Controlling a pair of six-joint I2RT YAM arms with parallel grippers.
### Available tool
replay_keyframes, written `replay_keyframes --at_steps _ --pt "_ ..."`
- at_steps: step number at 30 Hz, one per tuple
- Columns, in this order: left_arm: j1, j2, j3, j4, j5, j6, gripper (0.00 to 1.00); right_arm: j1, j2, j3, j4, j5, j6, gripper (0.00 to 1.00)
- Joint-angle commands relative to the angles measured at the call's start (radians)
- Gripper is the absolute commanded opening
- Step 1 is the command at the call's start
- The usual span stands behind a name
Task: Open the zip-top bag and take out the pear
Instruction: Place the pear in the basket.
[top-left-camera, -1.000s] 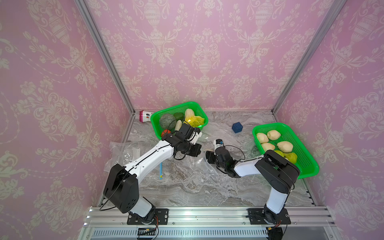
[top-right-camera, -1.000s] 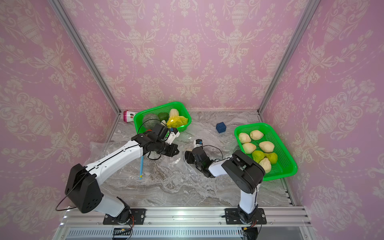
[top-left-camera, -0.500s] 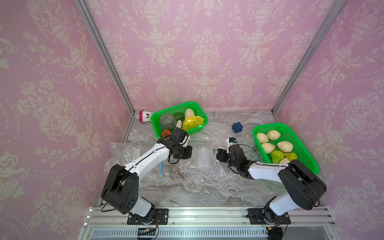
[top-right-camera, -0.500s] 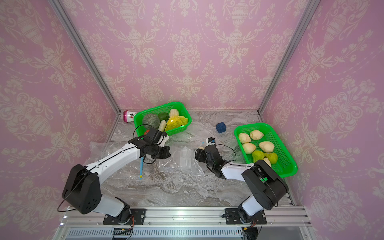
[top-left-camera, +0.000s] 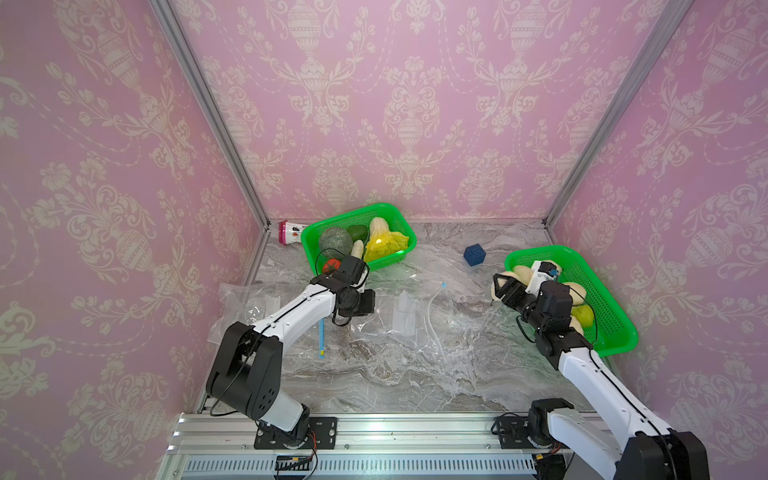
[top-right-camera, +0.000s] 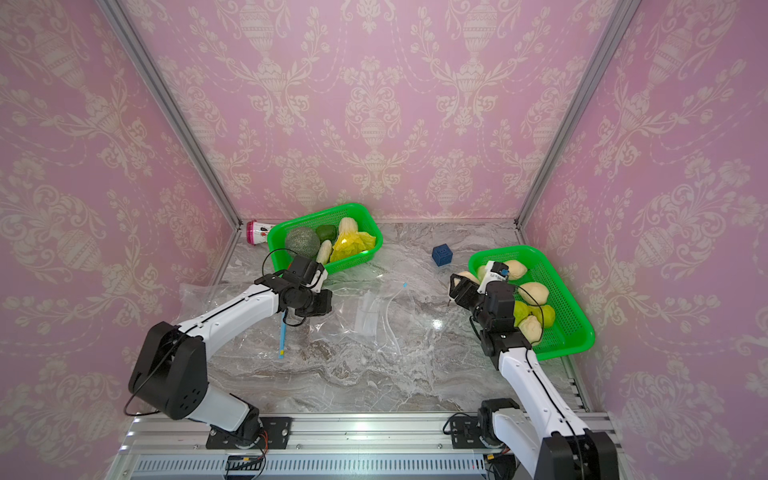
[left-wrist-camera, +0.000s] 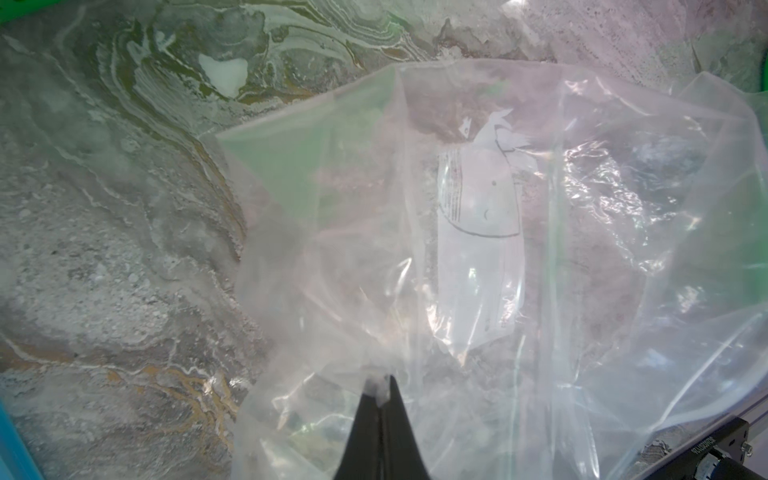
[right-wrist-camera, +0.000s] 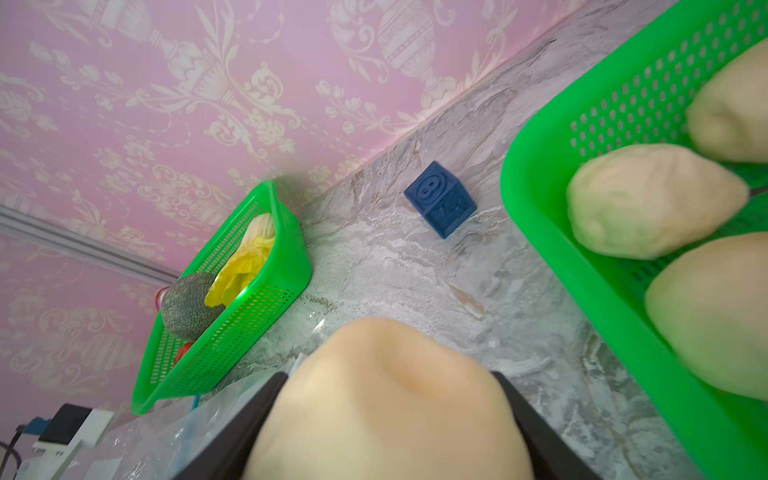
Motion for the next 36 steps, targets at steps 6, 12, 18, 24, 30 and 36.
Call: replay_keyframes --at_steps 6,12,18,24,30,36 --pt "0.060 -0.027 0.013 0.020 0.016 0.001 0.00 -0.351 0.165 0.121 -0.118 -0.076 -0.158 0.64" --pt "0.124 -0.068 0.012 0.029 0.082 0.016 0.18 -0.446 0.310 0.173 -0.076 -0.034 -0.195 0.64" --pt "0.137 -0.088 0.081 -0.030 0.094 0.090 0.48 -0.465 0.438 0.219 -0.058 -0.053 -0.235 0.75" --pt "0.140 -0.140 0.157 -0.078 0.081 0.160 0.61 -0.465 0.475 0.250 -0.057 -0.117 -0.298 0.85" --pt "0.139 -0.154 0.205 -0.087 0.115 0.204 0.64 -0.461 0.402 0.278 -0.065 -0.163 -0.297 0.88" --pt "0.141 -0.207 0.179 -0.001 0.191 0.237 0.65 -0.440 0.259 0.268 -0.048 -0.289 -0.228 0.87"
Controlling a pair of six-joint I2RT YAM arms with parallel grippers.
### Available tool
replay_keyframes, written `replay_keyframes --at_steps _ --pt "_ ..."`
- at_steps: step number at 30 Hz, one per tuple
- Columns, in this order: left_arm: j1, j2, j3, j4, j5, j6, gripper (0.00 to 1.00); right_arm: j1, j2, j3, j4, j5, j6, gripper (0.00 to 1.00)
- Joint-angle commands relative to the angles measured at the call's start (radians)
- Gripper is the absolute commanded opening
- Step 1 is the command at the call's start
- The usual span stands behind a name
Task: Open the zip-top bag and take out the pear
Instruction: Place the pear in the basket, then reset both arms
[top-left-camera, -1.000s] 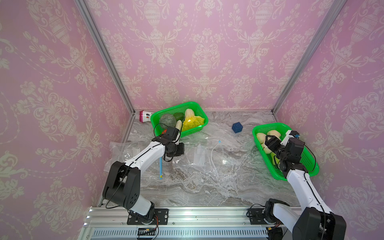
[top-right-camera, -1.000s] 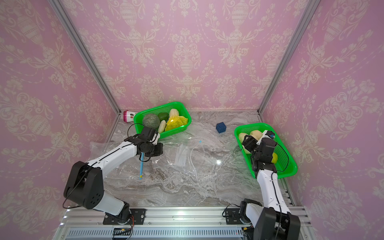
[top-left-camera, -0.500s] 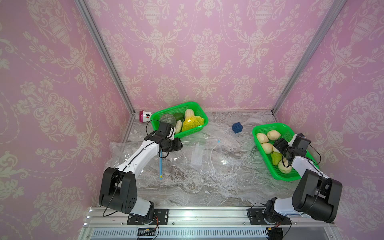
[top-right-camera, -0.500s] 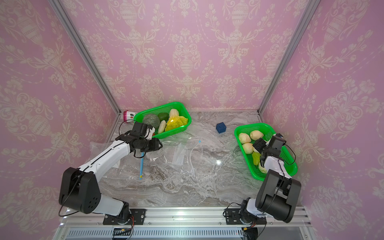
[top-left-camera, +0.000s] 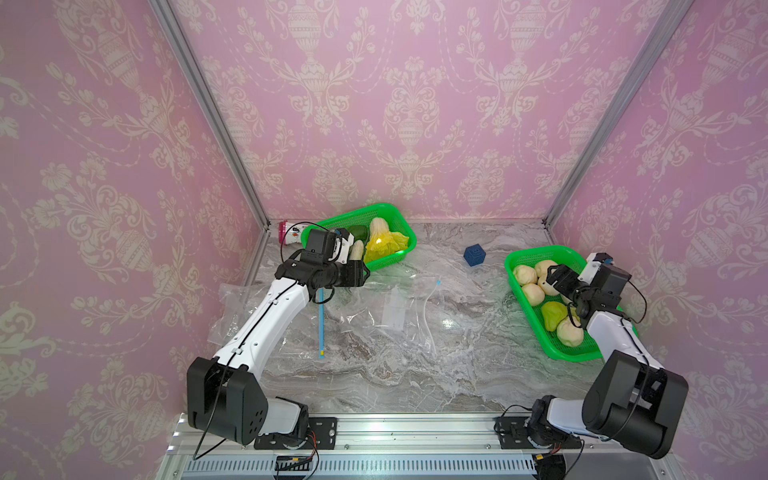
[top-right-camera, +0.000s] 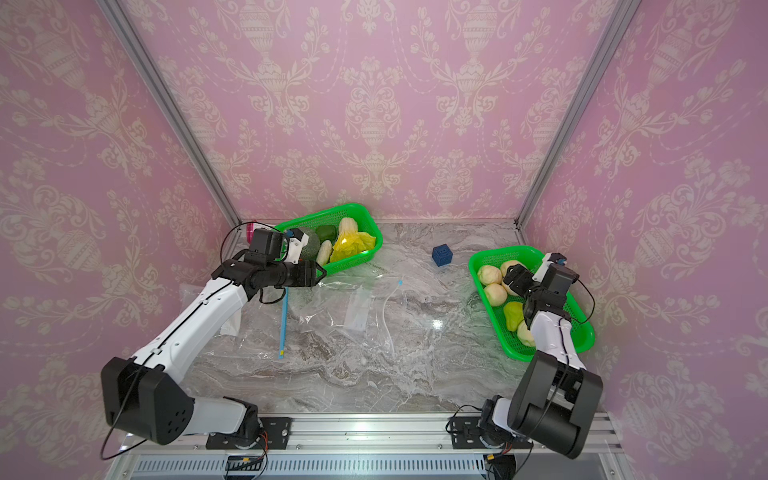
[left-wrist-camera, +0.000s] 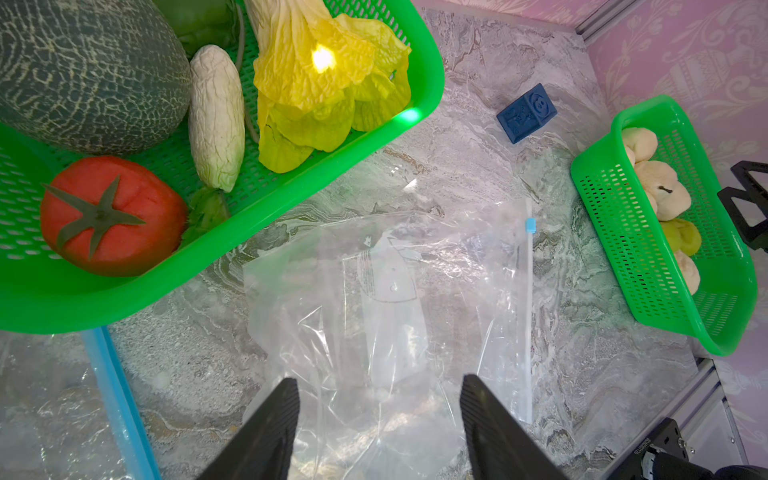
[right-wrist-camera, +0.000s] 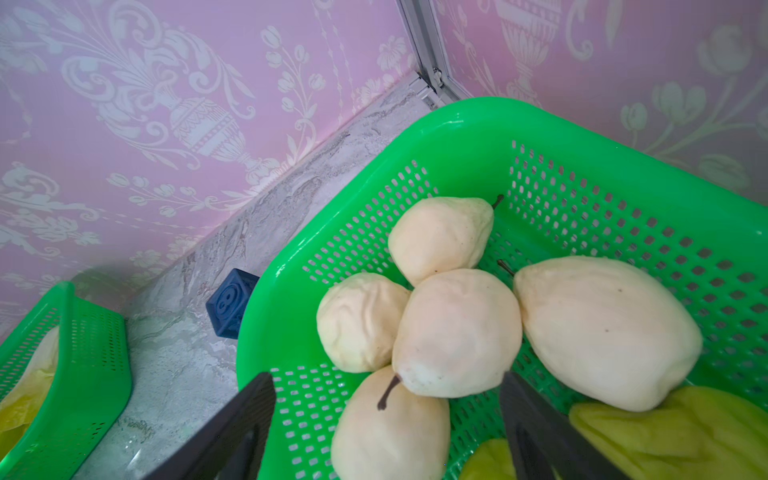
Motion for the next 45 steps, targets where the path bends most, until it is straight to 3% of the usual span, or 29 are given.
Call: replay_keyframes --at_steps 1,4,7,11,15,20,25,30,34,37,41,45 --pt "0.006 -0.070 -0.016 0.055 0.077 0.065 0.65 0.015 -0.076 0.017 0.033 -0.151 0.071 0.86" --pt "0.007 -0.113 -0.047 0.105 0.097 0.108 0.65 0.047 -0.099 -0.018 0.132 -0.344 0.198 0.84" --pt "0.007 -0.139 -0.078 0.148 0.107 0.139 0.65 0.151 -0.098 -0.022 0.199 -0.484 0.293 0.84" --pt "0.008 -0.165 -0.132 0.214 0.082 0.154 0.65 0.325 -0.104 0.014 0.202 -0.528 0.328 0.84" --pt "0.007 -0.217 -0.198 0.241 -0.054 0.220 0.64 0.417 -0.114 0.050 0.174 -0.501 0.303 0.84" --pt "0.009 -0.337 -0.352 0.355 -0.276 0.250 0.66 0.442 -0.118 0.013 0.200 -0.431 0.238 0.85" --pt "0.049 -0.399 -0.553 0.532 -0.498 0.307 0.74 0.442 -0.155 -0.081 0.252 -0.186 0.079 0.85" --pt "0.155 -0.288 -0.700 0.799 -0.536 0.257 0.75 0.444 -0.207 -0.238 0.455 0.017 -0.067 0.86" --pt "0.173 -0.172 -0.805 1.054 -0.544 0.244 0.75 0.450 -0.248 -0.423 0.701 0.196 -0.219 0.91" --pt "0.181 -0.074 -0.846 1.175 -0.551 0.225 0.74 0.450 -0.253 -0.494 0.752 0.332 -0.314 0.92" --pt "0.184 -0.016 -0.873 1.307 -0.519 0.259 0.74 0.447 -0.184 -0.592 0.957 0.373 -0.356 0.93" --pt "0.195 0.078 -0.890 1.444 -0.494 0.299 0.74 0.447 -0.014 -0.655 1.200 0.393 -0.362 0.92"
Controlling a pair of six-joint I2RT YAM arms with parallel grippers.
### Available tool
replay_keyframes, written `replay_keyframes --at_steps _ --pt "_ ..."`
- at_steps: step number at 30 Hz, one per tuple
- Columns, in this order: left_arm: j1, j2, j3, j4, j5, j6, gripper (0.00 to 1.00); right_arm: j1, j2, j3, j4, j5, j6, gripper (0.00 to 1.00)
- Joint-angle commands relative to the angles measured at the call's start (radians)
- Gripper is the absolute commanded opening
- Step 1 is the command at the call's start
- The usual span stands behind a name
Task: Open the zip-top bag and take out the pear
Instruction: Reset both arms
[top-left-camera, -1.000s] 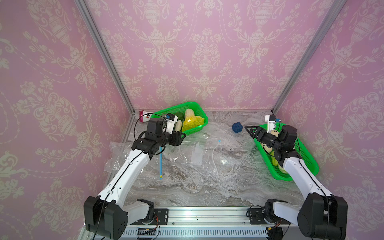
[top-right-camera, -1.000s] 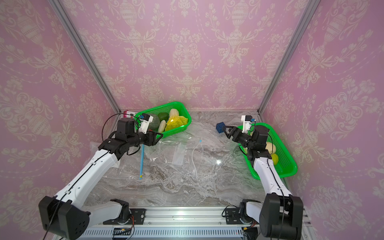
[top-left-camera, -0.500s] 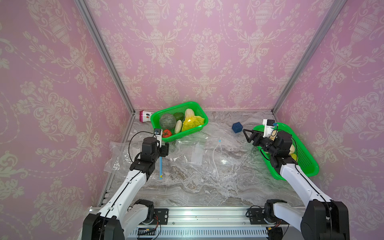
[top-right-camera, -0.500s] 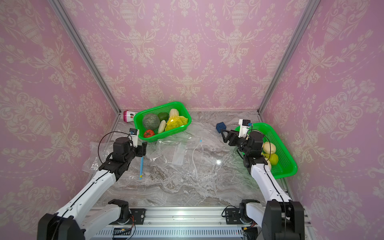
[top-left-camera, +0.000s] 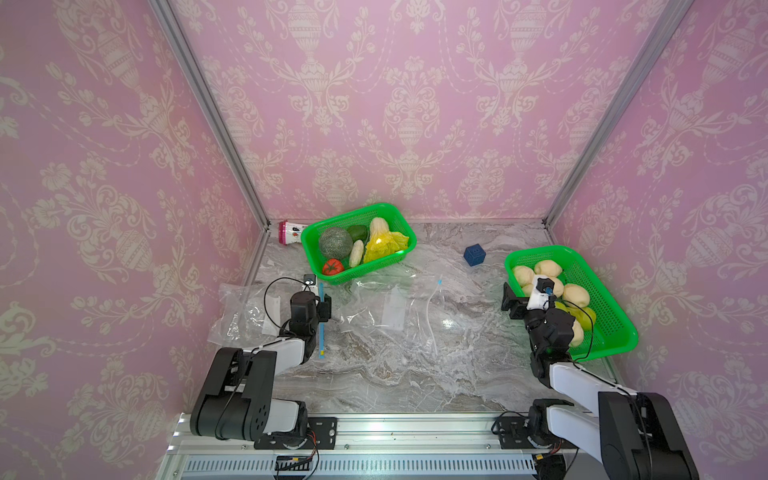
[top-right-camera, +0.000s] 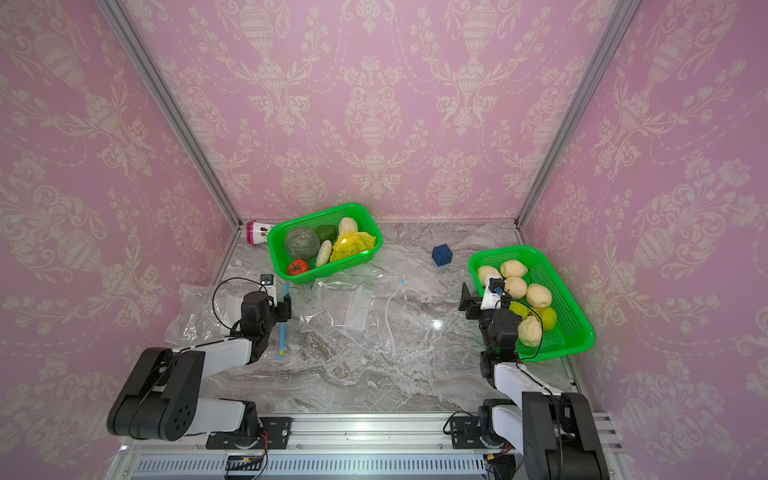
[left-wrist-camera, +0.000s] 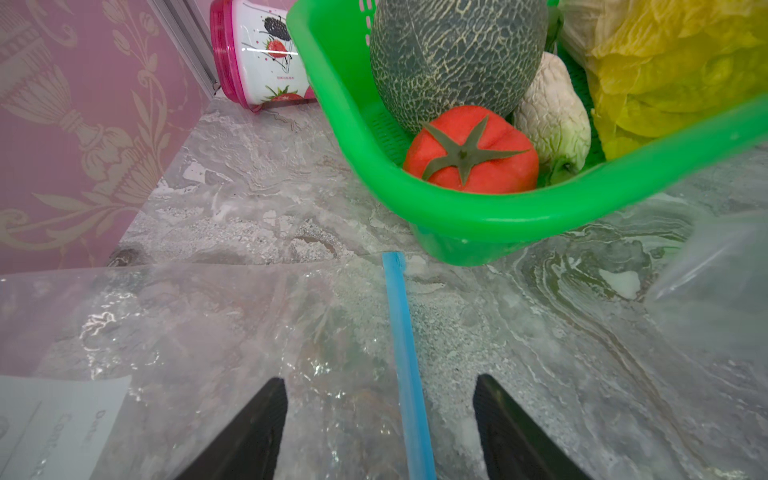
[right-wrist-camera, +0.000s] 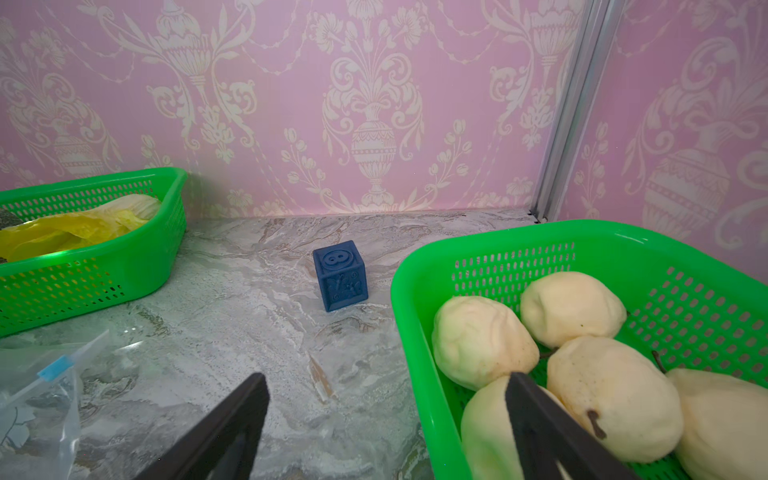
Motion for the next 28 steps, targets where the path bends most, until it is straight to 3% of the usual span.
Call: replay_keyframes --at_steps 1,5,7,8,10,11,17,28 --pt "0.016 0.078 -0.030 0.235 0.012 0.033 0.74 0.002 0.121 -0.045 0.299 0.070 -0.055 0.92" --pt "0.047 0.181 -0.040 0.354 0.022 -0.002 0.75 -0.018 0.277 -0.077 0.507 0.040 -0.042 0.92" --pt "0.049 0.159 0.006 0.223 0.000 -0.015 0.75 -0.029 0.345 -0.094 0.604 0.034 -0.028 0.92" --pt "0.050 0.172 0.012 0.238 -0.003 -0.014 0.75 -0.037 0.382 -0.100 0.661 0.034 -0.019 0.92" --pt "0.052 0.166 0.019 0.209 -0.048 -0.036 0.80 -0.052 0.368 -0.091 0.619 0.028 -0.003 0.91" --pt "0.052 0.173 0.017 0.225 -0.058 -0.037 0.98 -0.058 0.367 -0.080 0.598 0.025 0.002 0.90" --pt "0.058 0.172 0.024 0.209 -0.048 -0.041 0.99 -0.063 0.364 -0.034 0.510 -0.030 -0.008 0.90" --pt "0.086 0.170 0.028 0.197 -0.021 -0.069 0.99 -0.063 0.365 -0.033 0.510 -0.045 -0.015 0.92"
